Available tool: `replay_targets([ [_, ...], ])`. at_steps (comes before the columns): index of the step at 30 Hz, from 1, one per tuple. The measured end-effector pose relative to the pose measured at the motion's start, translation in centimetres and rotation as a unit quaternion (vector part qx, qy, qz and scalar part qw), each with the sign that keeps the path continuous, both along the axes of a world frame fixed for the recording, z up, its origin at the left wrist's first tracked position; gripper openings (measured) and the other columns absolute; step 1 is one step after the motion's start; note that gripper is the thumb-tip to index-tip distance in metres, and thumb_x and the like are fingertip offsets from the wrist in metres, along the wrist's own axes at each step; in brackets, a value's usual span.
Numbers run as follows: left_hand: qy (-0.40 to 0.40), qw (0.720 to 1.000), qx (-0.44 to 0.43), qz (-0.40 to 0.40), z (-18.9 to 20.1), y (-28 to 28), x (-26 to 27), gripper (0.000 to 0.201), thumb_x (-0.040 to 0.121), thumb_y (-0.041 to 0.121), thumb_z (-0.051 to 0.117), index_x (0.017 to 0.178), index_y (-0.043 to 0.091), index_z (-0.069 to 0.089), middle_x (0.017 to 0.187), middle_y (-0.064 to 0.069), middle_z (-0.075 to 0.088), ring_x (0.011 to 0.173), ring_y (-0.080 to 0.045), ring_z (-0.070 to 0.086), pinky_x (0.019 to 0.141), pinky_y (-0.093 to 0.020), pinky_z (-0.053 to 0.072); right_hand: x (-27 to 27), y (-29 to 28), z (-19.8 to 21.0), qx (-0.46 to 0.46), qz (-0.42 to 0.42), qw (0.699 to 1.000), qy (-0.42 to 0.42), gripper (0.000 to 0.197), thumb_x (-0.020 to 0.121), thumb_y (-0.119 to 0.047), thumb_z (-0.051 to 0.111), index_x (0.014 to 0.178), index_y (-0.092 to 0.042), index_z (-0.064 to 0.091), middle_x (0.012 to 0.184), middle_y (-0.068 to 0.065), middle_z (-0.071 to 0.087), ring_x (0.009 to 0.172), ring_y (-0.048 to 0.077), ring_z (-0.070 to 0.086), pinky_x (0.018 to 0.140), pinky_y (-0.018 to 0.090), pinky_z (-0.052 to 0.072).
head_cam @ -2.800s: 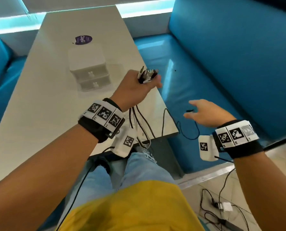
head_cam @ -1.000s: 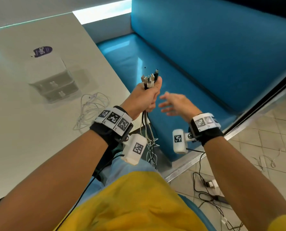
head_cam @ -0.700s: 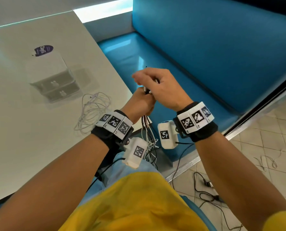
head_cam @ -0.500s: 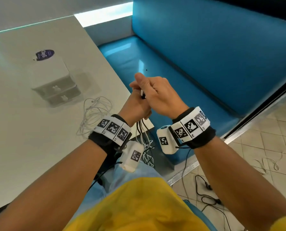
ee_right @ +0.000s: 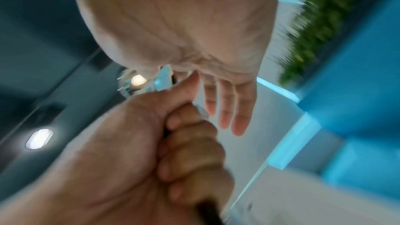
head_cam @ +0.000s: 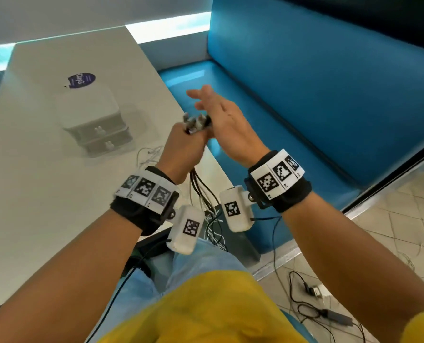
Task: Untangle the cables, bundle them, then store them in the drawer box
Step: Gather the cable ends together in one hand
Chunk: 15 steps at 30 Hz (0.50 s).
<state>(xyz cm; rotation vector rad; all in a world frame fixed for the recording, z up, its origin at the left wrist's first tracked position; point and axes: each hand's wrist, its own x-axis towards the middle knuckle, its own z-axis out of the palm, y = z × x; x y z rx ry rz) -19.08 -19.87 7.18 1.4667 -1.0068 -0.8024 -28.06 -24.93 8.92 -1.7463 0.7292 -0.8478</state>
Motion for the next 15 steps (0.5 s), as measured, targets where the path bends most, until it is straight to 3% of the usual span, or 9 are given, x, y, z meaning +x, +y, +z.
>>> replay_targets([
  [1, 0.074, 0.997, -0.011, 0.017, 0.8, 0.5, 0.3, 0.029, 0.090, 0.022, 0.060, 0.062, 0.022, 0.054, 0.041, 0.013, 0.043, 0.036, -0.006, 0.035, 0.040, -0.024, 0.029, 0.7, 0.3, -0.2, 0.085, 0.024, 0.996, -0.032, 0.050, 0.102, -0.051, 0.026, 0.128, -0.024, 0.058, 0.117, 0.001, 0.063, 0.105, 0.014, 0.063, 0.086, 0.035, 0.055],
  [3, 0.179, 0.982, -0.025, 0.059, 2.2, 1.2, 1.3, 0.033, 0.097, 0.025, 0.055, 0.065, 0.019, 0.047, 0.037, 0.011, 0.042, 0.029, -0.002, 0.036, 0.033, -0.015, 0.030, 2.3, 1.3, -1.1, 0.181, 0.060, 0.981, -0.031, 0.056, 0.100, -0.057, 0.021, 0.122, -0.023, 0.058, 0.097, 0.006, 0.066, 0.078, 0.016, 0.067, 0.066, 0.033, 0.057],
  [5, 0.232, 0.967, -0.033, 0.096, 2.8, 1.7, 3.2, 0.045, 0.095, 0.036, 0.056, 0.058, 0.021, 0.035, 0.038, 0.009, 0.028, 0.030, -0.005, 0.024, 0.033, -0.015, 0.021, 4.0, 2.7, -2.4, 0.192, 0.091, 0.977, 0.012, 0.054, 0.101, -0.055, 0.020, 0.106, -0.020, 0.060, 0.073, 0.009, 0.063, 0.055, 0.018, 0.060, 0.054, 0.028, 0.052],
  [7, 0.265, 0.956, -0.041, 0.121, 3.0, 2.4, 5.7, 0.053, 0.093, 0.045, 0.055, 0.055, 0.023, 0.027, 0.043, 0.007, 0.018, 0.037, -0.009, 0.015, 0.037, -0.022, 0.016, 5.5, 3.4, -4.2, 0.197, 0.121, 0.972, 0.041, 0.048, 0.103, -0.046, 0.026, 0.094, -0.012, 0.059, 0.059, 0.010, 0.052, 0.041, 0.016, 0.046, 0.043, 0.023, 0.039],
  [9, 0.312, 0.938, -0.050, 0.142, 3.1, 3.3, 7.9, 0.057, 0.093, 0.051, 0.051, 0.052, 0.022, 0.025, 0.044, 0.005, 0.018, 0.040, -0.011, 0.019, 0.041, -0.022, 0.022, 6.4, 3.3, -5.7, 0.189, 0.108, 0.975, 0.049, 0.038, 0.103, -0.033, 0.035, 0.095, -0.004, 0.060, 0.054, 0.005, 0.041, 0.038, 0.012, 0.034, 0.040, 0.021, 0.028],
  [11, 0.366, 0.918, -0.065, 0.140, 3.1, 4.5, 9.5, 0.060, 0.093, 0.054, 0.048, 0.048, 0.021, 0.028, 0.045, 0.003, 0.023, 0.046, -0.014, 0.030, 0.053, -0.024, 0.034, 6.5, 2.6, -6.5, 0.138, 0.062, 0.986, 0.071, 0.034, 0.102, -0.030, 0.039, 0.098, -0.008, 0.064, 0.053, 0.002, 0.042, 0.037, 0.009, 0.035, 0.041, 0.022, 0.027],
  [13, 0.373, 0.915, -0.067, 0.141, 2.8, 5.5, 10.4, 0.059, 0.094, 0.054, 0.047, 0.049, 0.020, 0.029, 0.049, 0.002, 0.026, 0.051, -0.016, 0.036, 0.061, -0.026, 0.039, 6.2, 2.2, -6.7, 0.149, 0.069, 0.983, 0.080, 0.044, 0.102, -0.042, 0.038, 0.102, -0.008, 0.066, 0.050, -0.001, 0.042, 0.037, 0.008, 0.035, 0.043, 0.022, 0.027],
  [15, 0.348, 0.922, -0.065, 0.156, 2.5, 6.1, 10.6, 0.056, 0.094, 0.052, 0.049, 0.052, 0.020, 0.028, 0.049, 0.003, 0.022, 0.047, -0.013, 0.033, 0.053, -0.023, 0.038, 6.0, 2.6, -6.3, 0.180, 0.160, 0.965, 0.099, 0.061, 0.095, -0.060, 0.033, 0.103, -0.009, 0.066, 0.052, 0.000, 0.046, 0.041, 0.012, 0.038, 0.046, 0.024, 0.032],
])
